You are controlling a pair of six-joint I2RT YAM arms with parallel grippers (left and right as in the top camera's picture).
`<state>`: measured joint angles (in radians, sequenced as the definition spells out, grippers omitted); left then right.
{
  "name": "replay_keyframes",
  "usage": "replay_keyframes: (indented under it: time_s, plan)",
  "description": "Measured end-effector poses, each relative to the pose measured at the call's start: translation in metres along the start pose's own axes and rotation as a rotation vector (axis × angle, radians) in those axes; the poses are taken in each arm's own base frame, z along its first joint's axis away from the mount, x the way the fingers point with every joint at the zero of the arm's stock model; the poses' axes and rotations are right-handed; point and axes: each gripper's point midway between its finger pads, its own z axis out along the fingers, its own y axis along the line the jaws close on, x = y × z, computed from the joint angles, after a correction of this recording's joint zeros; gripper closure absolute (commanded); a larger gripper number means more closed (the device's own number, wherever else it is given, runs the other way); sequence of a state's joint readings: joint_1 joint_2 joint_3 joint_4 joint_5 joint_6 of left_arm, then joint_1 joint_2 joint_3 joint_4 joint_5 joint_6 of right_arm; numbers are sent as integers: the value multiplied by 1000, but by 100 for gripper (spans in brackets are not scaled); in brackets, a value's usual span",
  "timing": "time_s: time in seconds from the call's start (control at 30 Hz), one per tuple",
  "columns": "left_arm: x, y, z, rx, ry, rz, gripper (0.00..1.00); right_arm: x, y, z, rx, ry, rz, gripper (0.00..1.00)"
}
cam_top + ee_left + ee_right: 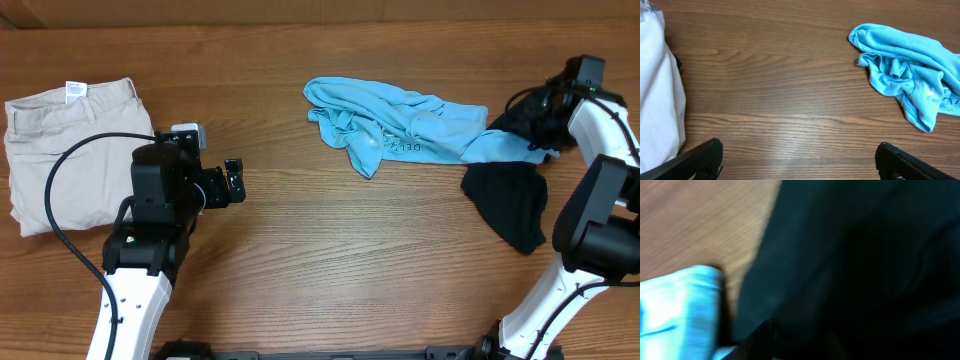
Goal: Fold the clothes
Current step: 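Grasp the T-shirt's left end with the left gripper, right holds right end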
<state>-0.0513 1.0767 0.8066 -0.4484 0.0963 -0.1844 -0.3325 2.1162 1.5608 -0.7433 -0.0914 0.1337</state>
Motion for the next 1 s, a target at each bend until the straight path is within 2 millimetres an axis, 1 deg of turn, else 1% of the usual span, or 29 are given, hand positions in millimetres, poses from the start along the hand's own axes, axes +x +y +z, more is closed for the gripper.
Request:
replay_keyframes:
  time_s: [0.1,0.23,0.37,0.47,0.53,0.57,0.6,0.67,0.77,0.83,0.87,0.93,0.97,1.0]
  plan:
    - [0,-2,0,9,2,0,0,6,-14,4,72,5,7,61]
    - [1,-3,0,16,4,0,0,7,-42,1,223,-4,51,60]
    - [1,-3,0,20,5,0,0,10,-78,-8,362,-6,142,60]
    - [1,-3,0,20,6,0,1,12,-109,-15,427,-10,224,59]
    - [1,-3,0,20,7,-1,11,15,-130,-20,466,-6,286,59]
    - [2,-4,0,23,8,-3,17,17,-142,-23,482,-5,319,59]
    - [2,-5,0,28,9,-5,20,18,-151,-26,497,-5,346,59]
    - [1,-9,0,53,8,-5,21,21,-166,-29,516,-3,387,58]
    - [-4,-17,3,91,-9,2,20,23,-173,-30,516,-1,418,58]
    - [-6,-27,10,121,-16,18,17,23,-170,-29,507,0,420,57]
    - [-7,-34,14,140,-17,30,17,23,-167,-29,503,2,417,57]
    - [-5,-55,28,191,-11,67,17,23,-160,-27,494,7,403,57]
    - [-1,-66,35,215,0,86,11,23,-156,-26,491,10,394,57]
    - [4,-79,43,242,18,109,10,24,-151,-25,486,14,384,57]
